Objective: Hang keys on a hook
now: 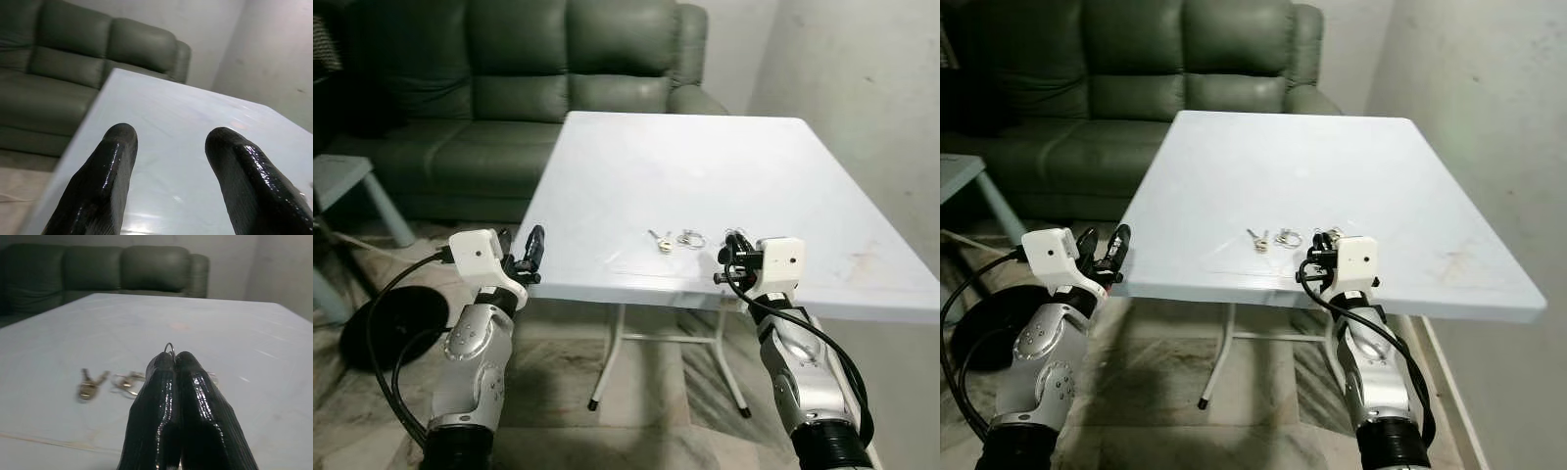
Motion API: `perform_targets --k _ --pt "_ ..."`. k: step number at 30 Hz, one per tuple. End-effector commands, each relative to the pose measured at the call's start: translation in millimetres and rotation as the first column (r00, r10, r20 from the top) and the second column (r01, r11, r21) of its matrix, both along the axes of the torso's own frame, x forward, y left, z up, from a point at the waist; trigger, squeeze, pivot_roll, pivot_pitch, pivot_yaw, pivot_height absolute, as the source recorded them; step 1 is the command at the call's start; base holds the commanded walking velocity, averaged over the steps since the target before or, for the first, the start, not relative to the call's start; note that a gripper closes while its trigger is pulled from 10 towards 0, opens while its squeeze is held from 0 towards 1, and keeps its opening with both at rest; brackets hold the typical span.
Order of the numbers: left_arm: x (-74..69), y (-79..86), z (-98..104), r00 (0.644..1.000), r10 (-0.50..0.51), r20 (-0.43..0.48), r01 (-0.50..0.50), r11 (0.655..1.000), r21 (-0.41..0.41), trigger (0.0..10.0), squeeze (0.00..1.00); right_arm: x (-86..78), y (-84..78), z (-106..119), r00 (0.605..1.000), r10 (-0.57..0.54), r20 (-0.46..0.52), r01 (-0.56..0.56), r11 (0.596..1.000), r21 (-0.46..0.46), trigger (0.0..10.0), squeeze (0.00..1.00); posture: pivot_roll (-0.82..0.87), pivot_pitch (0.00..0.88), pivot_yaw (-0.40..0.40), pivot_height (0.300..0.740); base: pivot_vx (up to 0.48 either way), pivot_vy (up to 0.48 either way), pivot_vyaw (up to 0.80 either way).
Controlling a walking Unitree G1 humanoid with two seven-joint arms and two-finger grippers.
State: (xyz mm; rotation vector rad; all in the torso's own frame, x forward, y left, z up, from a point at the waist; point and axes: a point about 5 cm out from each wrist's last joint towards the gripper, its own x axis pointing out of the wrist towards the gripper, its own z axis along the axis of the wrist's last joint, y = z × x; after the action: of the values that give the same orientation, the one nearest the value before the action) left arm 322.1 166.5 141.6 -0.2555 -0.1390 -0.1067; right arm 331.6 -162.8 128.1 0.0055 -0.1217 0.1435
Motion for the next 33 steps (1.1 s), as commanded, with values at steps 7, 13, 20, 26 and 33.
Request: perform_targets --k 7,13,20,26,33 --pt "3.6 -0.1 7.8 1.000 0.001 0.016 -0.001 1.000 -0.005 10.0 0.00 5.4 2.5 14.2 0.999 0.006 0.038 -0.006 1.000 -0.002 10.0 0.00 0.20 0.000 -0.007 0.740 0.000 0.000 -0.73" --pt "4.6 -0.6 7.7 1.000 -0.003 0.013 0.003 1.000 -0.007 10.0 0.00 6.0 2.4 15.3 0.999 0.005 0.041 -0.005 1.000 0.000 10.0 0.00 0.20 0.000 -0.007 0.740 0.000 0.000 -0.73" --pt "6.0 -2.0 7.2 1.000 -0.012 0.005 0.012 1.000 -0.008 10.0 0.00 5.2 2.6 15.0 0.999 0.007 0.042 -0.007 1.000 -0.001 10.0 0.00 0.20 0.000 -0.009 0.740 0.000 0.000 -0.73" --pt "5.8 -2.7 6.1 1.000 -0.015 -0.001 0.015 1.000 -0.011 10.0 0.00 3.9 2.6 14.9 0.999 0.010 0.042 -0.010 1.000 -0.002 10.0 0.00 0.20 0.000 -0.011 0.740 0.000 0.418 -0.73" --pt "5.9 -3.2 2.5 0.999 0.007 -0.036 -0.008 1.000 -0.023 10.0 0.00 2.0 2.2 13.3 0.999 0.016 0.036 -0.016 1.000 -0.005 10.0 0.00 0.20 0.000 -0.015 0.740 0.000 0.000 -0.73"
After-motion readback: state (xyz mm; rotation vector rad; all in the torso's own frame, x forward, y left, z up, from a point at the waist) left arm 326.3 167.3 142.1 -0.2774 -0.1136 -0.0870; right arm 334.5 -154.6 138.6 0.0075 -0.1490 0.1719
